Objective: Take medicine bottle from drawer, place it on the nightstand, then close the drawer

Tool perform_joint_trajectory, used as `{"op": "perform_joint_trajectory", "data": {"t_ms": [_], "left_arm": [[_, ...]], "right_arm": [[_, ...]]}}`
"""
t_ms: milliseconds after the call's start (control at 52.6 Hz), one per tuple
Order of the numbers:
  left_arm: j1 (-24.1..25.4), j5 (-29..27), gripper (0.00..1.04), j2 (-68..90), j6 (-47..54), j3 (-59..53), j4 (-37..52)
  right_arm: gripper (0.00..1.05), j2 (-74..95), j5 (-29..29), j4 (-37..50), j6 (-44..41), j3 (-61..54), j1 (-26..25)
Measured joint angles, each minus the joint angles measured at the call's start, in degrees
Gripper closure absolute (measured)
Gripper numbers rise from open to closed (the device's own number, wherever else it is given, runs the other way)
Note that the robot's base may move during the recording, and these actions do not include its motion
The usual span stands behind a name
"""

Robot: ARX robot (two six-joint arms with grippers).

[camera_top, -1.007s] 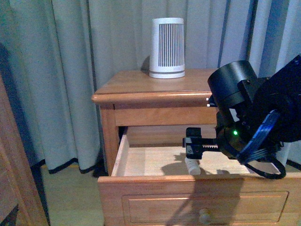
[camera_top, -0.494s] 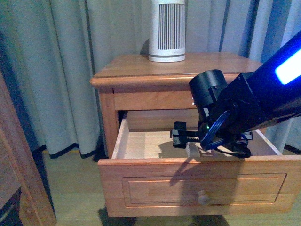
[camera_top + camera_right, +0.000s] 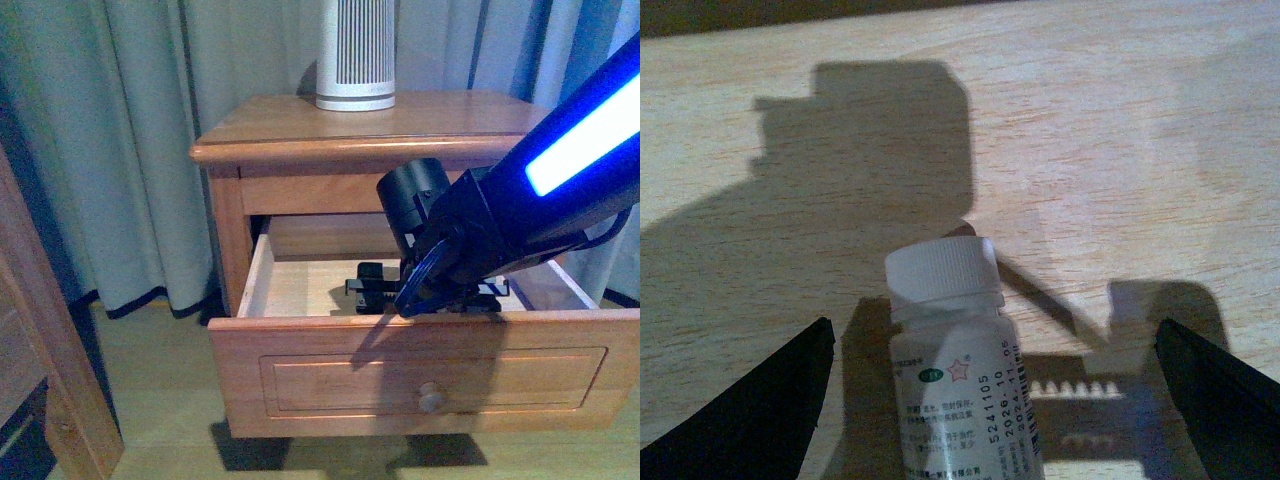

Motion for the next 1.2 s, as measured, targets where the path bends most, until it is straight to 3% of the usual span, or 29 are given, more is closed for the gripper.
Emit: {"op": "perform_joint_trajectory", "data": {"t_ms": [361, 646, 931, 1064, 1197], "left_arm": [[0.0, 0.0, 0.07, 0.0, 0.0, 0.0, 0.0], [0.0, 0.0, 0.07, 0.0, 0.0, 0.0, 0.0], [0.0, 0.0, 0.07, 0.0, 0.0, 0.0, 0.0], [0.0, 0.0, 0.07, 0.0, 0.0, 0.0, 0.0], [0.0, 0.0, 0.07, 0.0, 0.0, 0.0, 0.0]], "right_arm": [[0.73, -0.07, -0.04, 0.39, 0.02, 0.0, 0.0], [0.75, -6.58, 0.33, -1.66, 2.84, -3.67, 0.31], [0.75, -26.8, -1.62, -11.91, 9.53, -14.82, 3.37], [0.75, -34.47, 1.95, -8.24, 6.19, -14.38, 2.78], [0.75, -36.92, 4.66, -4.42, -1.18, -6.05, -1.9]]}}
